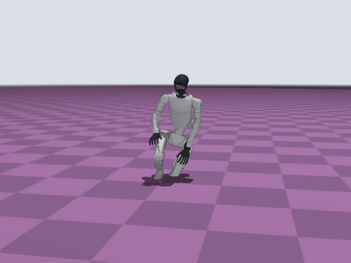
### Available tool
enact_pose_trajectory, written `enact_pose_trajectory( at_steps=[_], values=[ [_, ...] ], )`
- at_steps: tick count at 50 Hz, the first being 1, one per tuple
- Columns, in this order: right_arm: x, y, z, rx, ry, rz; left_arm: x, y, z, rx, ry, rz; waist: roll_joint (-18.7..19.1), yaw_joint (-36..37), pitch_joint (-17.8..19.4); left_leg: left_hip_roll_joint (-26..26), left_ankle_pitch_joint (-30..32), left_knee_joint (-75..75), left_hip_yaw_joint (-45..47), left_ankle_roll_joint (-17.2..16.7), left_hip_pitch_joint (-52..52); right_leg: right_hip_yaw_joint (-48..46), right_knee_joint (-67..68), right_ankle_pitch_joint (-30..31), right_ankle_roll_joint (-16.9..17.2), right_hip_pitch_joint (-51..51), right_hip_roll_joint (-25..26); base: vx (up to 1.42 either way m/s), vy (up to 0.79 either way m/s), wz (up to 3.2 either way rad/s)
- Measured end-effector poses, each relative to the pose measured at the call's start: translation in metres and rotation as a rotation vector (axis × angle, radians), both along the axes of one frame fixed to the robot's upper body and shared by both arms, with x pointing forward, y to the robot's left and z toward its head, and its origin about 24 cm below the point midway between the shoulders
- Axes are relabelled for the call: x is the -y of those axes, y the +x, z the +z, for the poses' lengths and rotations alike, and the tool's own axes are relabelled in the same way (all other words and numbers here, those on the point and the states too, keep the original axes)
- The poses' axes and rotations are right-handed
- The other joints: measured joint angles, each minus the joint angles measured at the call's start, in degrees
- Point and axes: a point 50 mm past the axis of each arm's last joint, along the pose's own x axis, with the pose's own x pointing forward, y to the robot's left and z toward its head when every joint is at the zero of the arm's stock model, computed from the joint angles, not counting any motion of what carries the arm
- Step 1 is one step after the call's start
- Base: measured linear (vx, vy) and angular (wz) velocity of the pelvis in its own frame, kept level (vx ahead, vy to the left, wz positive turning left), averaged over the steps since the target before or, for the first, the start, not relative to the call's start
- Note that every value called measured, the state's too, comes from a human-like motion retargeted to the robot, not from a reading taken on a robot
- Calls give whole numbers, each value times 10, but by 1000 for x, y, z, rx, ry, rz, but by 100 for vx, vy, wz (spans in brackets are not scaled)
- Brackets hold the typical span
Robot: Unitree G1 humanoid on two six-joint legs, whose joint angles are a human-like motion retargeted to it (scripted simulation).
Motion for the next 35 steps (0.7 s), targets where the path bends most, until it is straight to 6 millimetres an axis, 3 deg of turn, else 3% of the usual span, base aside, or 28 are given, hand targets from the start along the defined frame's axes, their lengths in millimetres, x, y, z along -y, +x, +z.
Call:
enact_pose_trajectory(
  at_steps=[13, 25, 35],
  values=[
    [-5, 3, 10, 72, -50, 30, 1, -6, -1, 31, 17, -21, 6, 3, 9, -2, 6, 0, -11, 13, 12, 6, 10, 0, 13, 9, 0, 0, 0, 0],
    [-7, 12, 17, 92, -81, 33, 6, 9, 10, 109, 12, -74, 4, 1, 32, -14, 0, 8, -18, 31, 5, 14, 8, 2, 17, 14, -10, 0, 0, 0],
    [-3, 17, 29, 144, -58, 26, 9, 25, 23, 195, -8, -73, -5, -3, 54, -18, -12, 18, -18, 44, 6, 18, 5, 29, 49, 16, -18, -4, 2, 1]
  ],
)
